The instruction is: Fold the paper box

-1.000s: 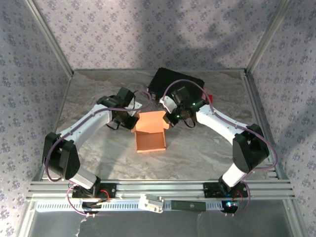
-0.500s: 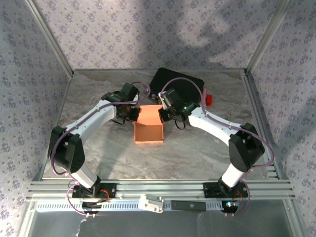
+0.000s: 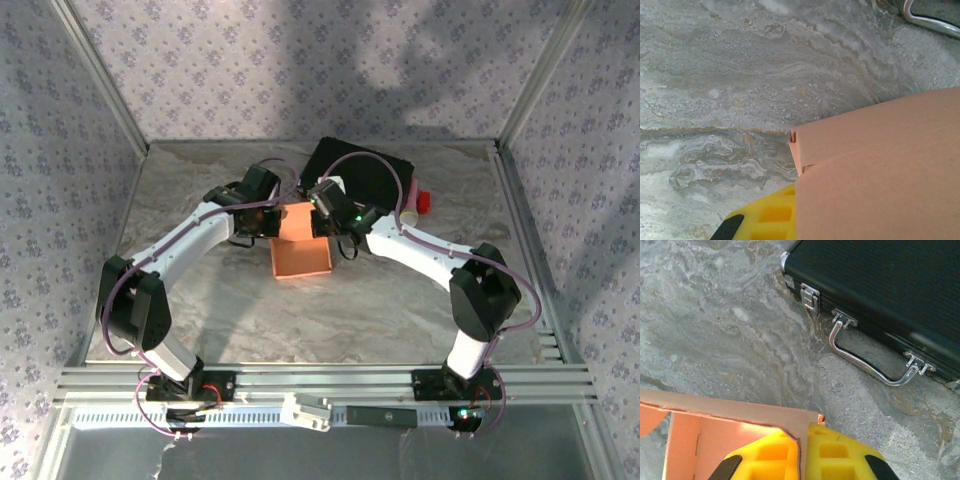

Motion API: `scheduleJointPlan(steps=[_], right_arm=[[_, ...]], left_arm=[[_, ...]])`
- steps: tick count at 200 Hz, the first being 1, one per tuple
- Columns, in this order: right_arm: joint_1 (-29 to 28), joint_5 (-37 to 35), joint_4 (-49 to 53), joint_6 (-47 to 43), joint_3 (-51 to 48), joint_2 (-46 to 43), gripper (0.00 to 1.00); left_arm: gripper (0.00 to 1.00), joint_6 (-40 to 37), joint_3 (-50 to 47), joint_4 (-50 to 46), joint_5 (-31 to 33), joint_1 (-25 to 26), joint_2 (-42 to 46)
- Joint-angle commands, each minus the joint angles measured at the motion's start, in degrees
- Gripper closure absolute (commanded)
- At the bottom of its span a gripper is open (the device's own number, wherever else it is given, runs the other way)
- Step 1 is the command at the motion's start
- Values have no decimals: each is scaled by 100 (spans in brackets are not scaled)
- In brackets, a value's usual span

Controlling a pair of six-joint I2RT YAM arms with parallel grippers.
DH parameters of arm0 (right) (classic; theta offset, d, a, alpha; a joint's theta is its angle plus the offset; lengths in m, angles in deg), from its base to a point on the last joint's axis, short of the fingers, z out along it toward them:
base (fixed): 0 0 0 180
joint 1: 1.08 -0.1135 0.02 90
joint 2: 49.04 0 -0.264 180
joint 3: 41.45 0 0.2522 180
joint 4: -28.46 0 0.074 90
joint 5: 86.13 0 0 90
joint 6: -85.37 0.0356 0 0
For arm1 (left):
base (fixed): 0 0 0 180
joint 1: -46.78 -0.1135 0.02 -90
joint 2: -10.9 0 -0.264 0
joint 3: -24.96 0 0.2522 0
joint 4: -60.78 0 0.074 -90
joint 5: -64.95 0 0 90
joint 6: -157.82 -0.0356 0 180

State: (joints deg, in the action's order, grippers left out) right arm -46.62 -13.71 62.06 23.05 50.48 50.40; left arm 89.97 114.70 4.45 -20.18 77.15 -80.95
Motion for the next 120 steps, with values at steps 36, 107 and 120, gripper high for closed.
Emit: scheduleJointPlan(steps=[36,107,120], right_arm=[[-468,120,-1804,62,-446,-4,100],[-504,79,-2966,-524,-1457,-12,100],[-516,91,-3080,-578,-1565,1,100]], left_arm=[[97,153,-550,1810,-487,106,347],[98,263,-1771,3417,-530,127,822],[98,262,-1899,3559,-547,145,874]])
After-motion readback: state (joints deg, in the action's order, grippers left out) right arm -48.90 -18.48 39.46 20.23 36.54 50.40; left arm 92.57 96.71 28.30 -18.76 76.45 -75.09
